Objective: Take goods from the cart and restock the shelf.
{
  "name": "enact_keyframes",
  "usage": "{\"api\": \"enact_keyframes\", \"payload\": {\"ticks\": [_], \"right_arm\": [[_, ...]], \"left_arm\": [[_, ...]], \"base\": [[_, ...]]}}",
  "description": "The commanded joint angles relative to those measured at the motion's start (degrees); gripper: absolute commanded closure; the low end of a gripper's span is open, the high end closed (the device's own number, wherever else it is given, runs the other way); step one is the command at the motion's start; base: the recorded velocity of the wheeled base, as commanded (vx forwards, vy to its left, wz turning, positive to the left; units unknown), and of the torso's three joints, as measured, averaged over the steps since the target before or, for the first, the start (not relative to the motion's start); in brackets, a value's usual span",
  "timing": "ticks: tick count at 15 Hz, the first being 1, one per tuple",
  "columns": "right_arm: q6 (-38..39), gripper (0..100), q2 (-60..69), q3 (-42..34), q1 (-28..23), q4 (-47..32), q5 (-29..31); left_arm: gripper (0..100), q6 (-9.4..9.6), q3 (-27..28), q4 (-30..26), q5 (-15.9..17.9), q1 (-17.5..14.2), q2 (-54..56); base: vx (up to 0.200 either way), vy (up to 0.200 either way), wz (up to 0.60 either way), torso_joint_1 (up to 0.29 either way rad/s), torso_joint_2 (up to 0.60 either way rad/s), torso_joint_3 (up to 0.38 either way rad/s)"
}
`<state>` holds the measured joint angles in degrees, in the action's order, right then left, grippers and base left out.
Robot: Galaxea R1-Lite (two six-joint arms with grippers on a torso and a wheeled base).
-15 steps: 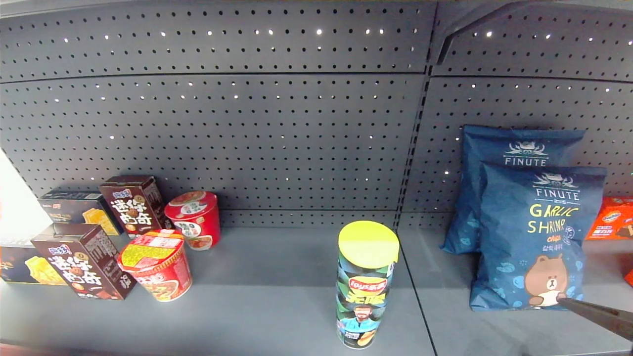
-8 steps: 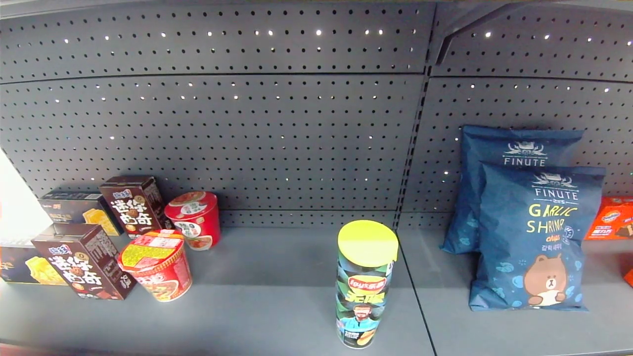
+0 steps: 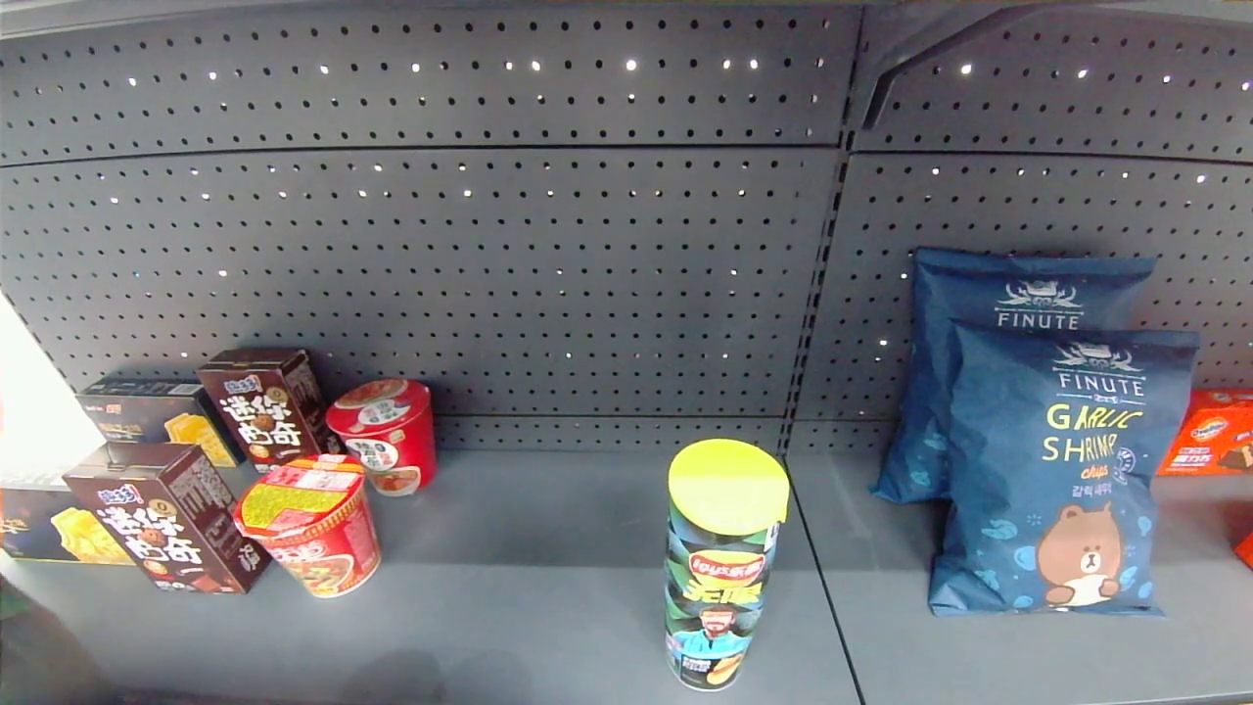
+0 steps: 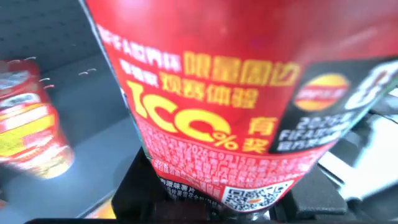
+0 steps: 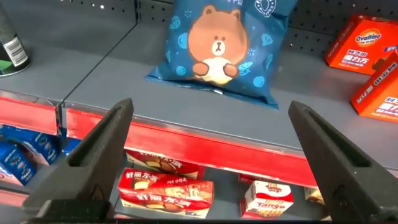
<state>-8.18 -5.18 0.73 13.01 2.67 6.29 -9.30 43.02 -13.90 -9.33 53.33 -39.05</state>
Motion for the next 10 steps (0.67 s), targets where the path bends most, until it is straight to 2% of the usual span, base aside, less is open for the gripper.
{"api": "enact_keyframes", "payload": {"ticks": [1,3,4,5,8,10], "right_arm": [[0.01,0,-0.18,-0.03,0.00,0.05,0.04],[0.01,0,-0.18,-0.03,0.00,0.05,0.13],[0.01,0,-0.18,-0.03,0.00,0.05,0.13],[0.09,0,-0.18,-0.03,0.00,0.05,0.13],[0.62,0,-0.18,-0.03,0.00,0.14,-0.05],[0.71,0,-0.18,-0.03,0.00,0.05,-0.05]], "left_arm": [[100,0.25,-1.71,1.50,-0.08,-2.36,-1.21],[100,3.06,-1.01,6.08,-0.69,-5.70,-3.40],[100,4.82,-0.92,7.13,-0.69,-7.63,-3.40],[100,5.61,-1.10,7.04,-0.43,-8.42,-3.05],[100,5.87,-2.50,6.60,-0.25,-8.16,-0.86],[100,6.93,-4.00,6.69,-0.25,-7.81,0.55]], "base": [[0.000,0.000,0.00,0.000,0.00,0.000],[0.000,0.000,0.00,0.000,0.00,0.000],[0.000,0.000,0.00,0.000,0.00,0.000],[0.000,0.000,0.00,0.000,0.00,0.000],[0.000,0.000,0.00,0.000,0.00,0.000],[0.000,0.000,0.00,0.000,0.00,0.000]]}}
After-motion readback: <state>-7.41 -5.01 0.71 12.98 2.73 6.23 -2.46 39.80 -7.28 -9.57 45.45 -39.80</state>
